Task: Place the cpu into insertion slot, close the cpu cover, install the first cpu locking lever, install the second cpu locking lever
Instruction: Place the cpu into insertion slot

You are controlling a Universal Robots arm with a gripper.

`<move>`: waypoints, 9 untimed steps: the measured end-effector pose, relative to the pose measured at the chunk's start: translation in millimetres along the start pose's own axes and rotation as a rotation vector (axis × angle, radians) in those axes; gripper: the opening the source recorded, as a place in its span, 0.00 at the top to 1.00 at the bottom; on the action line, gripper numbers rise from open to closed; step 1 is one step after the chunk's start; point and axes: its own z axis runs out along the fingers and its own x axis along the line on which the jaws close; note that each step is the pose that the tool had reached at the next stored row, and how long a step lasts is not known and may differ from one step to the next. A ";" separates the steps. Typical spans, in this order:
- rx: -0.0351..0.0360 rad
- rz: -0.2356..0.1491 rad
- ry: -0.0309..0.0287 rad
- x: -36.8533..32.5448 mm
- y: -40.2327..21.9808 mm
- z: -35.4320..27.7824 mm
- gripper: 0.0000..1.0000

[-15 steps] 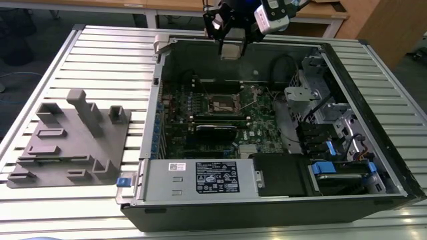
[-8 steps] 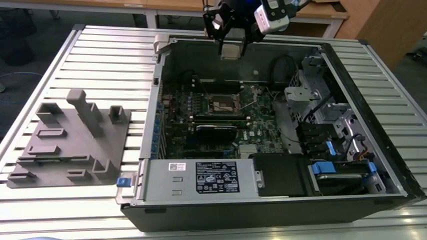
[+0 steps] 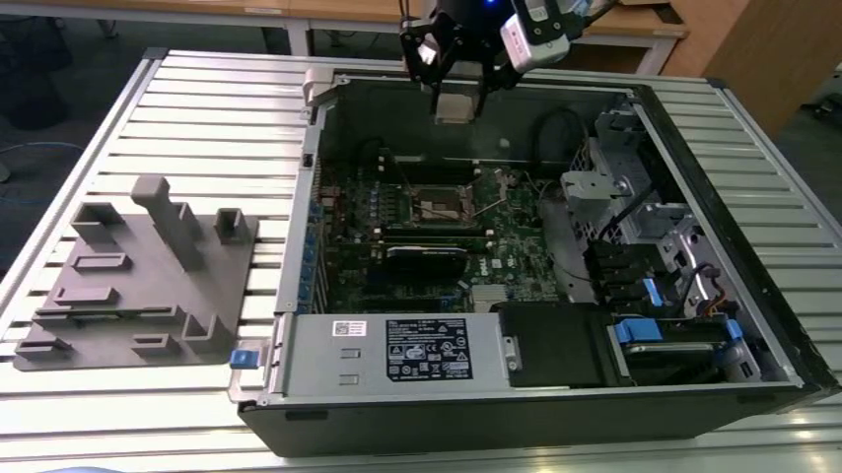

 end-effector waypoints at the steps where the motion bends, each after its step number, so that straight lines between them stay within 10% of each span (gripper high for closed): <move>1: 0.0061 0.000 -0.0001 0.0 -0.1 0.7 0.46; 9: 0.0183 0.000 -0.0005 -0.1 -0.8 6.0 0.46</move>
